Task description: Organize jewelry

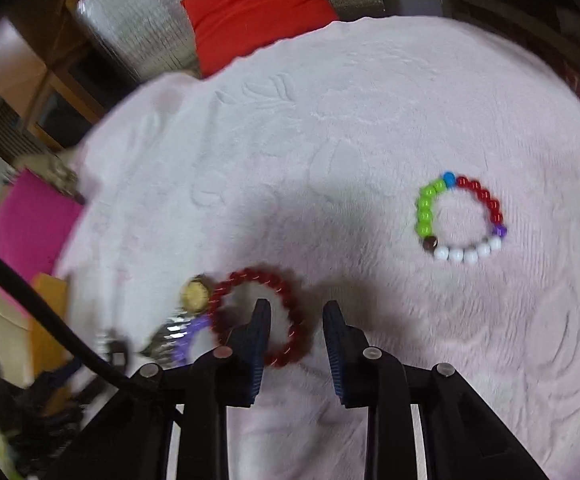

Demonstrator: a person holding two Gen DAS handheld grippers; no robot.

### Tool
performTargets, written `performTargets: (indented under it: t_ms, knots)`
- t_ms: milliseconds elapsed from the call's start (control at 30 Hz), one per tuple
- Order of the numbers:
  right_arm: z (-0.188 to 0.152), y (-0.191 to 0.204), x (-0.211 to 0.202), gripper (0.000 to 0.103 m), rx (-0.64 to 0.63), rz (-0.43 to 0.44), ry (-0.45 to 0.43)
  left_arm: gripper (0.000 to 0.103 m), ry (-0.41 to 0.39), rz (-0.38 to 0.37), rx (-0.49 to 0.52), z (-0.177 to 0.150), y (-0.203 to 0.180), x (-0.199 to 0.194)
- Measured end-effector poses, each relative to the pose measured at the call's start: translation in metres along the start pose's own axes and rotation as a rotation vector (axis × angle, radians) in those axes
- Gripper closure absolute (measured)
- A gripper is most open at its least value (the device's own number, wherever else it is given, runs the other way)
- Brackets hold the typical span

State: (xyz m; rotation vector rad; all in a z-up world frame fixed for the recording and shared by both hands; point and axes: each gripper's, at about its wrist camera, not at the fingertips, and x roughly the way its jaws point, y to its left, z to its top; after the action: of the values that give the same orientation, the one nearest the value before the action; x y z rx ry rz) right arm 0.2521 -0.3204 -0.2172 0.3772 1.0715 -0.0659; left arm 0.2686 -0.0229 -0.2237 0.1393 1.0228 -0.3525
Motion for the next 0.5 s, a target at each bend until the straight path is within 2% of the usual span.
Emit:
performTargets:
  t_ms: [67,133,167,233,333,433,500]
  knots:
    - [0.003,0.004,0.006,0.079,-0.016,-0.039,-0.002,0.054,0.007,-0.002,0.011,-0.001,-0.002,0.003]
    - [0.002,0.012,0.005,0.090,-0.059,-0.076,-0.017,0.060,0.002,-0.006,0.026,-0.001,-0.005,0.002]
    - [0.001,0.014,0.005,0.091,-0.071,-0.091,-0.021,0.070,0.002,-0.025,0.028,0.000,-0.005,0.002]
    - [-0.002,0.014,0.001,0.092,-0.067,-0.098,-0.032,0.081,0.017,-0.046,0.020,0.000,-0.005,0.004]
    - [-0.002,0.011,-0.007,0.092,-0.046,-0.064,-0.050,0.083,0.018,-0.053,0.013,-0.001,-0.004,0.003]
    - [-0.003,0.006,-0.018,0.092,-0.024,-0.046,-0.073,0.088,0.008,-0.066,0.012,-0.003,-0.002,-0.001]
    - [-0.002,-0.001,-0.023,0.092,0.011,0.002,-0.076,0.091,0.003,-0.070,0.010,-0.005,-0.002,-0.003]
